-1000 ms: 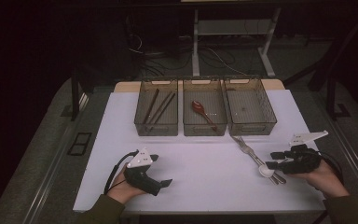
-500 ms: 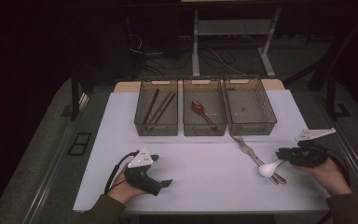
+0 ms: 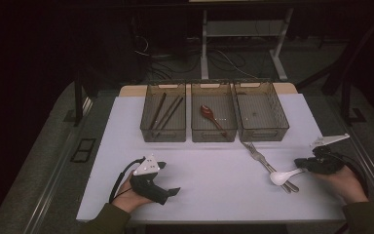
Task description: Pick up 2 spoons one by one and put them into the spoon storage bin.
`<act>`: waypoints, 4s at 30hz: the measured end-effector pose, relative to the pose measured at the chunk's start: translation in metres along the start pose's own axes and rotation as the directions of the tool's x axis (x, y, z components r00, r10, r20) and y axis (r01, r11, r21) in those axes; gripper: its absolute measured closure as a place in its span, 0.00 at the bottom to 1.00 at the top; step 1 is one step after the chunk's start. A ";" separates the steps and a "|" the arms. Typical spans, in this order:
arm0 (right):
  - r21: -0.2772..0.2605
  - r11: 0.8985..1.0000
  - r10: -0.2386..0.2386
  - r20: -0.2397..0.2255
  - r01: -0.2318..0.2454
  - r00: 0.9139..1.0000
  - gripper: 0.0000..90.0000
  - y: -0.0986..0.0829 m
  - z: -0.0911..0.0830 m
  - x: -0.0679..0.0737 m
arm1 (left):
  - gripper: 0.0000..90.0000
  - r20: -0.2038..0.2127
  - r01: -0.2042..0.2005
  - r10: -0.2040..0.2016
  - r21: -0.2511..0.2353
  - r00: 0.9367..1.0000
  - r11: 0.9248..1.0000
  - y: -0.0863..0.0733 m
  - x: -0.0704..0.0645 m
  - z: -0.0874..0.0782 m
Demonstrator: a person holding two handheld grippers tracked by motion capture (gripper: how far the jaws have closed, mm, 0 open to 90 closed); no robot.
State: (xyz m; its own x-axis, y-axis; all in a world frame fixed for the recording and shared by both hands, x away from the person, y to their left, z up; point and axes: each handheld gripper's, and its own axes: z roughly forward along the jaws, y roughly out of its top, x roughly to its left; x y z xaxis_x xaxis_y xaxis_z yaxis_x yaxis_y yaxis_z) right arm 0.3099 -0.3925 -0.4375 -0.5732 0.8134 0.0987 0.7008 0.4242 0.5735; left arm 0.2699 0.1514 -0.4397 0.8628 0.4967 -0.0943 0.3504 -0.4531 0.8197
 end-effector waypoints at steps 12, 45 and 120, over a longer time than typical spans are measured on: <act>0.014 1.000 0.017 -0.015 -0.017 1.000 0.92 -0.013 -0.008 0.004 | 0.00 0.000 0.001 -0.001 0.003 1.000 1.000 0.000 0.000 0.001; -0.020 0.959 -0.279 -0.221 0.281 0.935 0.46 -0.005 0.007 0.062 | 0.00 0.001 -0.005 0.005 0.005 1.000 1.000 0.000 -0.001 0.001; -0.197 0.940 -0.325 -0.259 0.280 0.910 0.92 0.047 -0.008 0.081 | 0.00 0.004 -0.002 0.002 0.007 1.000 1.000 0.000 0.000 0.002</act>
State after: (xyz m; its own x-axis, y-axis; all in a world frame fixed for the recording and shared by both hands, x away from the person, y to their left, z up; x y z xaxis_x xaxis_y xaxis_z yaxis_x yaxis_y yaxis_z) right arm 0.2931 -0.3093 -0.3962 -0.8592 0.4989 0.1135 0.4142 0.5479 0.7268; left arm 0.2705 0.1496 -0.4412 0.8648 0.4931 -0.0946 0.3511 -0.4591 0.8161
